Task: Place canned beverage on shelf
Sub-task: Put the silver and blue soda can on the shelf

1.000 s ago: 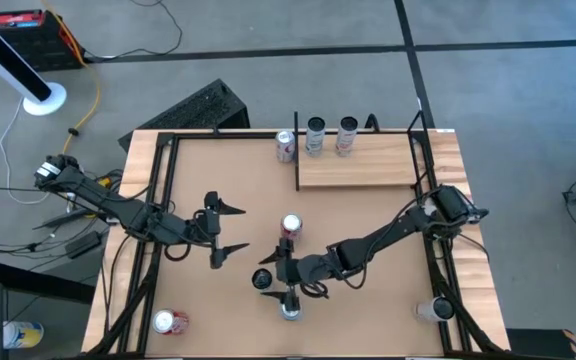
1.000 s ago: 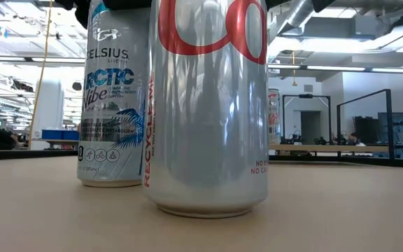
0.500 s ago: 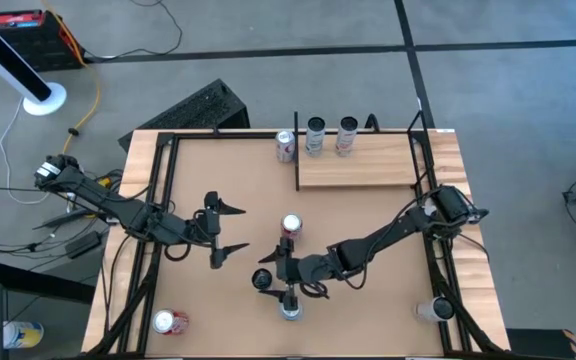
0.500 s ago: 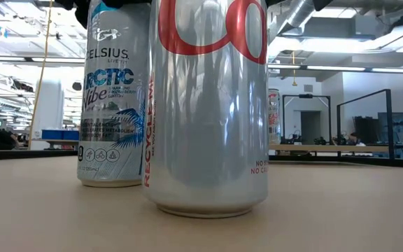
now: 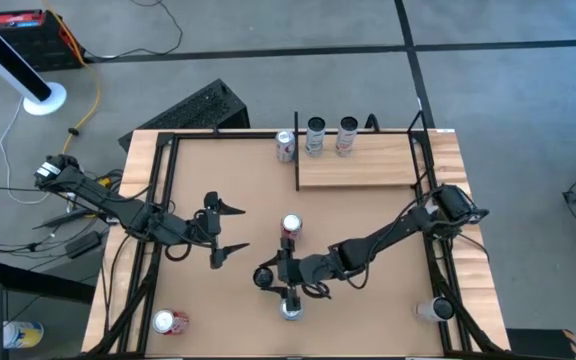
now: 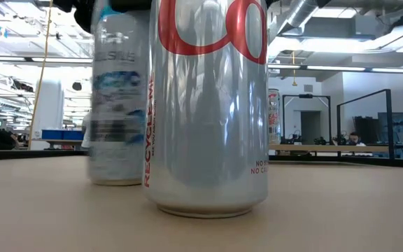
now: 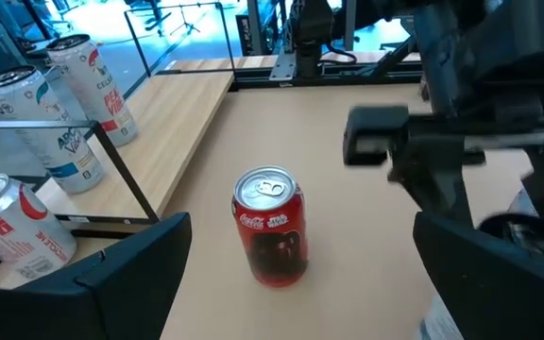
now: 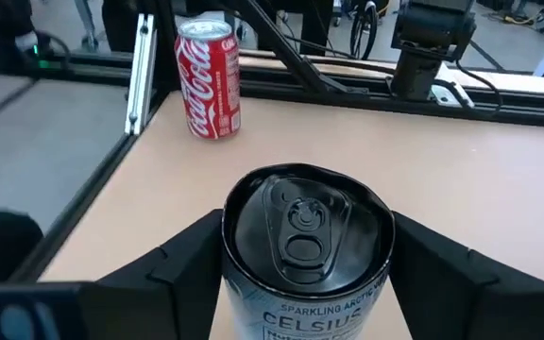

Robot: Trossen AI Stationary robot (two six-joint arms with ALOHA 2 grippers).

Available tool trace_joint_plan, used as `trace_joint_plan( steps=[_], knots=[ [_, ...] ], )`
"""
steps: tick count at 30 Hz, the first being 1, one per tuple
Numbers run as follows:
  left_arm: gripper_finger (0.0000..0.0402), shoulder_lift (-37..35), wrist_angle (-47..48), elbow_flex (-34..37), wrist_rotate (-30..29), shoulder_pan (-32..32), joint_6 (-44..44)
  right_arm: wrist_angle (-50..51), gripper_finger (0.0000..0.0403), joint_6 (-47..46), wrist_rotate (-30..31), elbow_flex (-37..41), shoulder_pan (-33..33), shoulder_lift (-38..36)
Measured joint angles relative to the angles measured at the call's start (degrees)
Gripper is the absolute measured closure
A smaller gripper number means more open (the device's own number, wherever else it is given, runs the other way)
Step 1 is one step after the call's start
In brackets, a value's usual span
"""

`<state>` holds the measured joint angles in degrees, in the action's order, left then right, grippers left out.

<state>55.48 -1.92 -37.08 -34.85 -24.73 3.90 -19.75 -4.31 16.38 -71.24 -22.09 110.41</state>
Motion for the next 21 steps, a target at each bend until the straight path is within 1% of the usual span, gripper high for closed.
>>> trace_joint_plan(
  steps=[2, 5, 10, 13, 16, 19, 21],
  knots=[
    [0.0013, 0.00, 0.04, 0.00, 0.00, 0.00, 0.24, 2.54, 0.0129, 1.43, -1.05, 0.06, 0.00, -2.52],
    [0.0013, 0.00, 0.05, 0.00, 0.00, 0.00, 0.26, 7.24, 0.0129, 4.28, -1.51, 0.06, 0.09, -8.76],
    [0.0013, 0.00, 0.03, -0.02, -0.02, 0.02, 0.23, 15.85, 0.0129, 10.27, -1.51, 0.04, 0.74, -22.82],
    [0.0013, 0.00, -0.06, -0.02, 0.00, 0.02, 0.22, 22.66, 0.0129, 12.25, -1.49, -0.04, 2.95, -31.87],
    [0.0013, 0.01, -0.16, -0.02, -0.02, 0.02, 0.26, 29.66, 0.0129, 12.39, -1.42, 0.67, 7.48, -39.66],
    [0.0013, 0.00, -0.40, -0.02, -0.04, 0.02, 0.24, 34.26, 0.0129, 12.62, -1.83, 3.77, 14.05, -45.16],
    [0.0013, 0.00, -0.43, -0.02, -0.23, 0.02, 0.23, 34.14, 0.0129, 14.02, -6.00, 7.14, 19.97, -47.97]
  ],
)
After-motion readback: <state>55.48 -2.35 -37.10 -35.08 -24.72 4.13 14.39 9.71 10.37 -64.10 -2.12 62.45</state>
